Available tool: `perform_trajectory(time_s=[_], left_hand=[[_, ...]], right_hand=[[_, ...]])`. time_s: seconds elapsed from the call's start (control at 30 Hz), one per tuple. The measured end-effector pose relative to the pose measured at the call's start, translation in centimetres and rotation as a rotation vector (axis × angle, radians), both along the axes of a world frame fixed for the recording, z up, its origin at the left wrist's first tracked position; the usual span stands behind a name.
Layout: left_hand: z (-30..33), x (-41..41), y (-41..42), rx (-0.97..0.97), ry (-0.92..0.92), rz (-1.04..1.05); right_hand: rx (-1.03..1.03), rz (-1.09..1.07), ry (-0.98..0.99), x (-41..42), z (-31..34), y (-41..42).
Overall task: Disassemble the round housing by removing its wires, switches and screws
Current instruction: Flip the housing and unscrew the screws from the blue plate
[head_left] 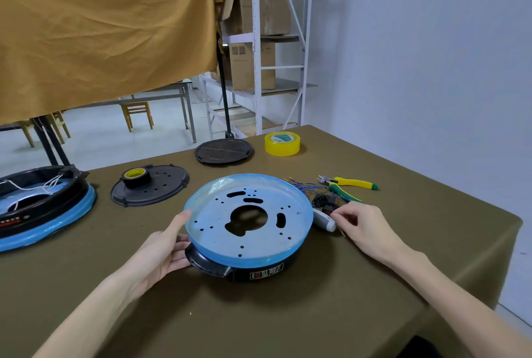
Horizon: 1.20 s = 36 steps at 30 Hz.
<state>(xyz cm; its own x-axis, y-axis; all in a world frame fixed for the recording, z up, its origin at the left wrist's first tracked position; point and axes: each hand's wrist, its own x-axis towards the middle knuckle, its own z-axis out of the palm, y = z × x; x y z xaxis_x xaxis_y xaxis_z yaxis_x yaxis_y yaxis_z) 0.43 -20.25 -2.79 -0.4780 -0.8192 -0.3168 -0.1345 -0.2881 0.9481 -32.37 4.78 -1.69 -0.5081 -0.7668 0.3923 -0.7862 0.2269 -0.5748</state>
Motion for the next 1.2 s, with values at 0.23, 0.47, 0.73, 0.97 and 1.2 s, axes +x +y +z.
perform_trajectory(time_s=[0.23,0.47,0.73,0.97,1.2], left_hand=[[-0.1,0.0,-0.2,0.001,-0.004,0.001],[0.2,0.0,0.2,-0.002,-0.009,-0.010],[0.7,-0.1,0.6,0.009,-0.015,-0.028],[1.8,0.7,0.9,0.160,0.030,-0.112],[2.4,1.3,1.1,0.300,0.100,-0.178]], right_hand=[[0.113,0.011,0.001,-0.3,-0.9,1.8],[0.129,-0.073,0.071,0.2,-0.9,1.8],[0.091,-0.215,0.120,0.6,-0.8,2.2],[-0.286,-0.062,0.115,3.9,1.6,0.2],[0.143,0.496,0.137,13.2,6.0,-5.8]])
